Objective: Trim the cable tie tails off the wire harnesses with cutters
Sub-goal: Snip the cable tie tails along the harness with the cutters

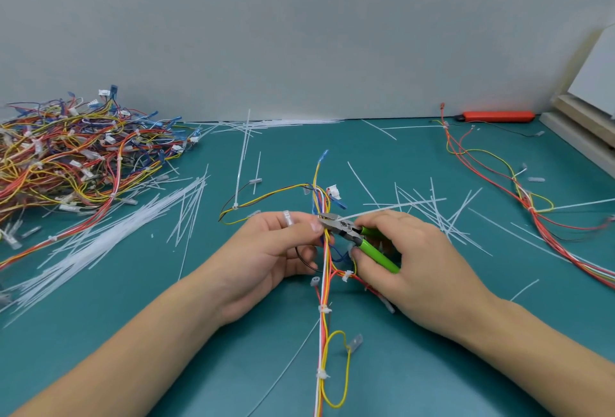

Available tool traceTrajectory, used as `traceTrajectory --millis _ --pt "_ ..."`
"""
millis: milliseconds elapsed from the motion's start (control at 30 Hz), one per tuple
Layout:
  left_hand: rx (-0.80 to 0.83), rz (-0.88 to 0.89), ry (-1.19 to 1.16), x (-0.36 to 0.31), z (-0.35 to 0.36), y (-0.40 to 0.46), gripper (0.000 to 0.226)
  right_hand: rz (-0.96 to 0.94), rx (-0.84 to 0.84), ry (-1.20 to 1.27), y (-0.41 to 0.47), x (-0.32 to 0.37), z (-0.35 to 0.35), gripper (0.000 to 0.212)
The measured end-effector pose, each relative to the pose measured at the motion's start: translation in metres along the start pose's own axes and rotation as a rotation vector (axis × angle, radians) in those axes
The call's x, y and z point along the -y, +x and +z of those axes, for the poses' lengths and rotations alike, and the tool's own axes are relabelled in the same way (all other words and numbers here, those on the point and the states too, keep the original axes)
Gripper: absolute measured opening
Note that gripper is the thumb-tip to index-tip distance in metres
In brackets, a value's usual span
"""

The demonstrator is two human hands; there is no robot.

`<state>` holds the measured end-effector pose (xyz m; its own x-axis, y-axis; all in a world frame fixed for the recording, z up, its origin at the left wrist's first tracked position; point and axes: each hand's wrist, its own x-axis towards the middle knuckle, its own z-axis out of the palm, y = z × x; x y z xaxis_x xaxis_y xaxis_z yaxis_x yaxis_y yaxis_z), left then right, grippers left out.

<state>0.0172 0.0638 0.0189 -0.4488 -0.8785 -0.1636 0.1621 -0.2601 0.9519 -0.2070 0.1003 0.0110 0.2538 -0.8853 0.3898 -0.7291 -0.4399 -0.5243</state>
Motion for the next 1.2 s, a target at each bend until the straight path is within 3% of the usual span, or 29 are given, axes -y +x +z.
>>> traceTrajectory --millis 67,167,367,567,733,1200 --pt "-0.001 0.002 0.010 -0.0002 0.0004 -0.0004 0.021 0.021 -0.019 0.005 0.0007 -0.0010 0.0003 0.008" --pt "0.005 0.003 0.022 -0.0004 0.0009 -0.0018 0.021 0.022 -0.025 -0.007 0.0004 -0.0020 0.0015 0.005" --pt "-0.006 0.002 0.027 -0.0016 0.0023 -0.0029 0.028 0.032 -0.022 -0.021 -0.0019 -0.0017 0.0015 0.013" --pt "0.006 0.007 0.026 -0.0012 0.0007 -0.0007 0.032 0.014 0.019 -0.032 0.0003 0.0002 -0.0020 0.039" --pt "0.011 0.006 0.022 0.0004 -0.0007 0.0003 0.022 0.009 0.027 -0.028 0.0007 0.0001 -0.0029 0.039" --pt "-0.001 0.009 0.034 -0.0002 0.0007 -0.0008 0.021 -0.003 0.028 -0.041 0.0028 -0.0013 -0.0003 0.031"
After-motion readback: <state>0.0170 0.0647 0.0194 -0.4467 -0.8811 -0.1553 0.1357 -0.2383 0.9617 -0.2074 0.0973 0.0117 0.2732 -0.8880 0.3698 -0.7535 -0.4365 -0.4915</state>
